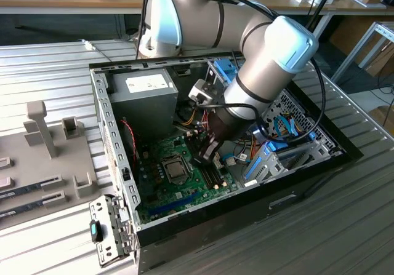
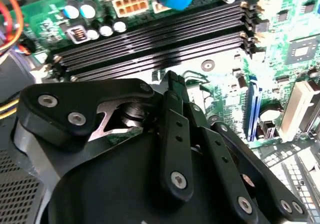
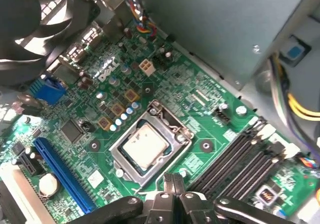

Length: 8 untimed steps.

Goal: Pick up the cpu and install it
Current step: 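Install the first cpu locking lever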

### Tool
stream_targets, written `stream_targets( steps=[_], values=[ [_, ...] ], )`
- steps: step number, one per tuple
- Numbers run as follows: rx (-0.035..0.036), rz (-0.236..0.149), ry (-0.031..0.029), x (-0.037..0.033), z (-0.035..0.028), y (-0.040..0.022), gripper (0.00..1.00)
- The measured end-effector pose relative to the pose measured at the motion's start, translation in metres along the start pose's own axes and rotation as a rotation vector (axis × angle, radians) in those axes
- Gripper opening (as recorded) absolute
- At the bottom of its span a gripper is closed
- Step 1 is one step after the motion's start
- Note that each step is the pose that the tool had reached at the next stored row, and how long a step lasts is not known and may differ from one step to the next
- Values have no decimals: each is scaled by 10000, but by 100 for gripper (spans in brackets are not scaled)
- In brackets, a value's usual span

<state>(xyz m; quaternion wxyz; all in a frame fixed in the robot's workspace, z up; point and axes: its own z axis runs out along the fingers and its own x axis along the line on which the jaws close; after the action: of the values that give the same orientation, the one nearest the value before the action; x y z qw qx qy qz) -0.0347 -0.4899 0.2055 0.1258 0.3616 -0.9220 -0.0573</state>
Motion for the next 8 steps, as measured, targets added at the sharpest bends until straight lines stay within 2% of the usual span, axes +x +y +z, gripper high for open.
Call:
stream_targets(
  steps=[2,3,4,8],
  values=[
    [-78,-28,-71,3,-40,8,11],
    [-92,-33,-84,8,-67,14,11],
    [-97,-37,-89,14,-97,19,11],
    [-99,-38,-91,14,-102,20,11]
  ],
)
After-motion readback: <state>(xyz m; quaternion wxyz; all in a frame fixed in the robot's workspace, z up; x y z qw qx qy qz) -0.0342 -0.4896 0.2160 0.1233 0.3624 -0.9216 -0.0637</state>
